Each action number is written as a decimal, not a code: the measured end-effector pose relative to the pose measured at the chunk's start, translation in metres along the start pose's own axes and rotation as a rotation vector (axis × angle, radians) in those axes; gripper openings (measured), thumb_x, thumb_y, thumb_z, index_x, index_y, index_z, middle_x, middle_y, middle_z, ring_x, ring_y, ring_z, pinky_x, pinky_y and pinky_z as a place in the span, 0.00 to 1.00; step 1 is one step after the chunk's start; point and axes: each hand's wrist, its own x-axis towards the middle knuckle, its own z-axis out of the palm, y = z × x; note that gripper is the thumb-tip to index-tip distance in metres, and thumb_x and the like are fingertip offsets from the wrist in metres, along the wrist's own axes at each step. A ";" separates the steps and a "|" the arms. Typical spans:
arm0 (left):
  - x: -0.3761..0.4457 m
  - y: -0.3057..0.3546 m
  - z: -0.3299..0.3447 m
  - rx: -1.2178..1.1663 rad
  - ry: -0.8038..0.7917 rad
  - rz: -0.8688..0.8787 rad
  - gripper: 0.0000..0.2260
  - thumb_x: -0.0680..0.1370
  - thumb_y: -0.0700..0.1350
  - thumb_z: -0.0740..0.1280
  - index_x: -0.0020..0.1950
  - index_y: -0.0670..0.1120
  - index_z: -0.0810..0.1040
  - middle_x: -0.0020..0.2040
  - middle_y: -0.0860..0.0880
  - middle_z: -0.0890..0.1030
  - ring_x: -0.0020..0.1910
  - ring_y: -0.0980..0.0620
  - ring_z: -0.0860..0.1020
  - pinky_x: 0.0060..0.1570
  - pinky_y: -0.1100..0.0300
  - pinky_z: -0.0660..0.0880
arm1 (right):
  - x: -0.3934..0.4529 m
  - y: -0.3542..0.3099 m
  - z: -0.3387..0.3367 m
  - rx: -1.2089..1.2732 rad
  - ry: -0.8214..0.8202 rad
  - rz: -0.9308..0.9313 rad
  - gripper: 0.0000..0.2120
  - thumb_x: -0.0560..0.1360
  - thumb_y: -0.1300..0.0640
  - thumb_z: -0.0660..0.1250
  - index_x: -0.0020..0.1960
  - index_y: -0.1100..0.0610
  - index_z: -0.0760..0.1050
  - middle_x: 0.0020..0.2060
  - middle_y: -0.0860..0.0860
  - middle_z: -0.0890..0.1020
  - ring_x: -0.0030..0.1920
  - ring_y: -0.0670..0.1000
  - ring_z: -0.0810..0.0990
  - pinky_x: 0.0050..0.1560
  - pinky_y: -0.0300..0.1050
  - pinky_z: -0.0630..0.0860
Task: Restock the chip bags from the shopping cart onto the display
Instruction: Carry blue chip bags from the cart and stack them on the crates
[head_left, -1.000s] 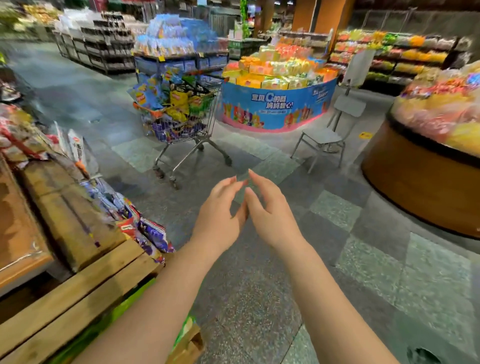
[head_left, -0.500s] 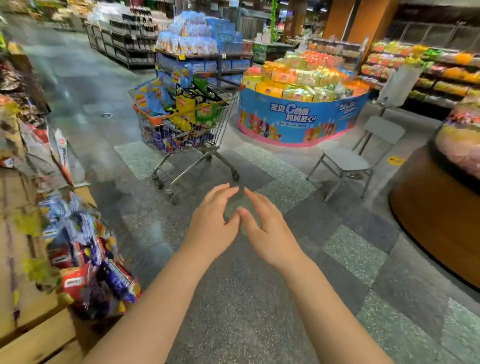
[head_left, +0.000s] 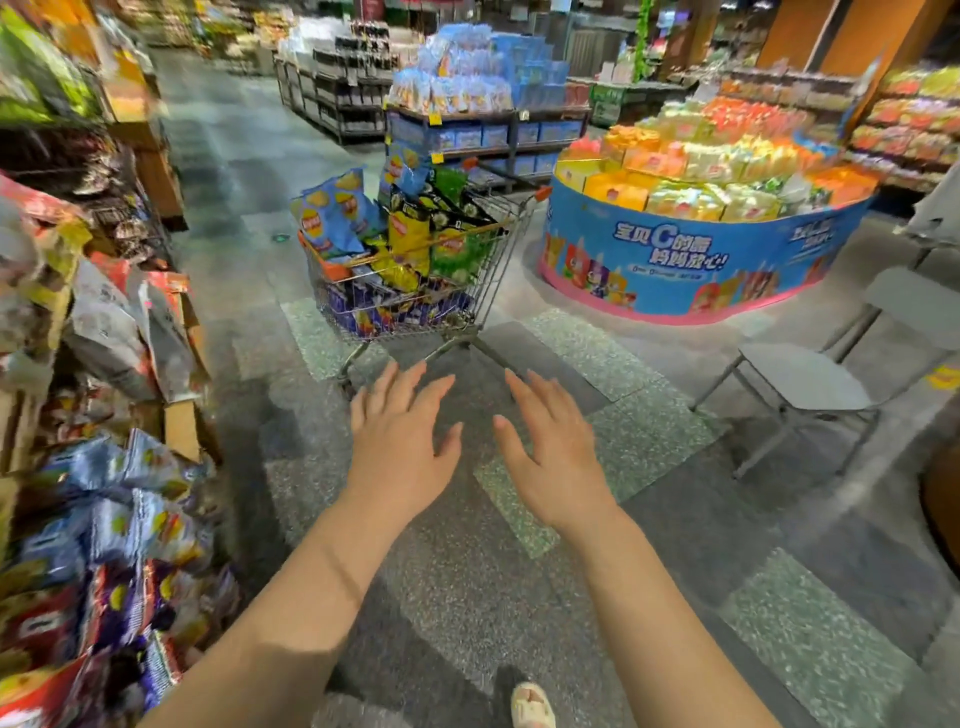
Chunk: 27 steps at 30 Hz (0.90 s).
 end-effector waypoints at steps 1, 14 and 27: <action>0.020 0.001 0.008 0.026 -0.003 -0.017 0.23 0.79 0.54 0.60 0.74 0.56 0.62 0.77 0.52 0.56 0.77 0.50 0.48 0.73 0.49 0.42 | 0.022 0.012 -0.001 -0.018 -0.014 -0.030 0.28 0.79 0.41 0.49 0.77 0.47 0.55 0.77 0.50 0.56 0.77 0.52 0.48 0.75 0.51 0.46; 0.217 -0.051 0.032 0.192 -0.030 -0.158 0.21 0.77 0.51 0.64 0.70 0.50 0.69 0.72 0.47 0.68 0.69 0.41 0.68 0.65 0.41 0.66 | 0.288 0.063 -0.002 0.041 -0.259 -0.436 0.23 0.80 0.49 0.55 0.70 0.59 0.70 0.69 0.53 0.72 0.72 0.52 0.65 0.75 0.49 0.54; 0.437 -0.248 0.029 -0.021 -0.021 0.025 0.18 0.75 0.51 0.64 0.61 0.45 0.79 0.63 0.46 0.77 0.55 0.46 0.80 0.56 0.58 0.70 | 0.551 0.007 0.119 0.097 -0.389 -0.594 0.21 0.81 0.51 0.59 0.73 0.52 0.65 0.71 0.44 0.65 0.69 0.35 0.55 0.64 0.21 0.43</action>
